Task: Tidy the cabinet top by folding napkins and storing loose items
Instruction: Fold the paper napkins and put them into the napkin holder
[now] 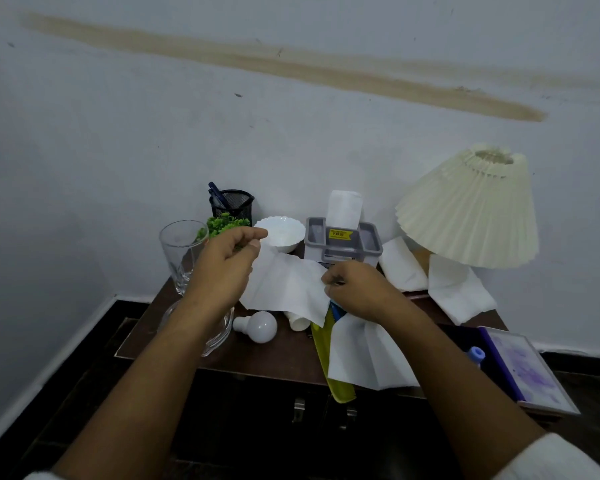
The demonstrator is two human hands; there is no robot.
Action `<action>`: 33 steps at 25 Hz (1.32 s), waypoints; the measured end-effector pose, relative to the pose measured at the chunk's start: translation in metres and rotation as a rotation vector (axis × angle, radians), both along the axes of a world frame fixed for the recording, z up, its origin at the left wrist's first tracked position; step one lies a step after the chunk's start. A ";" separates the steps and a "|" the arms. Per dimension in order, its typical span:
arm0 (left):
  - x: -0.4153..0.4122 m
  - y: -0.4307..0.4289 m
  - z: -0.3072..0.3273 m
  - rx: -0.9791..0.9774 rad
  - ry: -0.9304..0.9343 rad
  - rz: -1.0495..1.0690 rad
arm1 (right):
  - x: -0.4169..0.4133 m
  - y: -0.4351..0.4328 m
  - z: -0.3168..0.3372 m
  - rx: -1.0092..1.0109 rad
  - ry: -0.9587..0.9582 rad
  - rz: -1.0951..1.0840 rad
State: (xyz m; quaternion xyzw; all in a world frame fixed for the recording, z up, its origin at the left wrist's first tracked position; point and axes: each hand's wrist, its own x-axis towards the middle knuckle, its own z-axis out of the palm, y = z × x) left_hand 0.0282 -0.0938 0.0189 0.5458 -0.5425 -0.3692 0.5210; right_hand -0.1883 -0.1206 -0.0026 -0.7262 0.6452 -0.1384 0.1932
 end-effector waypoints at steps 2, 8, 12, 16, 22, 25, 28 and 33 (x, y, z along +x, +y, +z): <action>0.001 -0.002 0.000 -0.009 0.018 0.005 | 0.000 -0.002 0.003 -0.022 -0.104 -0.001; -0.005 -0.002 -0.004 -0.038 -0.239 -0.089 | -0.002 0.004 0.027 0.034 -0.485 -0.105; -0.010 0.000 -0.005 -0.023 -0.302 -0.091 | -0.002 0.003 0.015 0.013 -0.137 -0.051; -0.014 0.002 -0.006 -0.013 -0.317 -0.120 | 0.003 0.002 0.004 0.080 -0.119 0.011; -0.010 -0.002 -0.009 -0.069 -0.496 -0.253 | 0.007 0.005 0.020 0.064 -0.401 -0.018; -0.013 0.000 -0.013 -0.104 -0.654 -0.396 | 0.006 0.011 0.040 0.075 -0.764 -0.129; -0.020 0.003 -0.016 -0.150 -0.692 -0.418 | 0.004 0.016 0.058 0.106 -1.092 -0.199; -0.037 0.004 -0.023 -0.277 -0.620 -0.148 | 0.001 0.021 0.075 0.213 -1.515 -0.077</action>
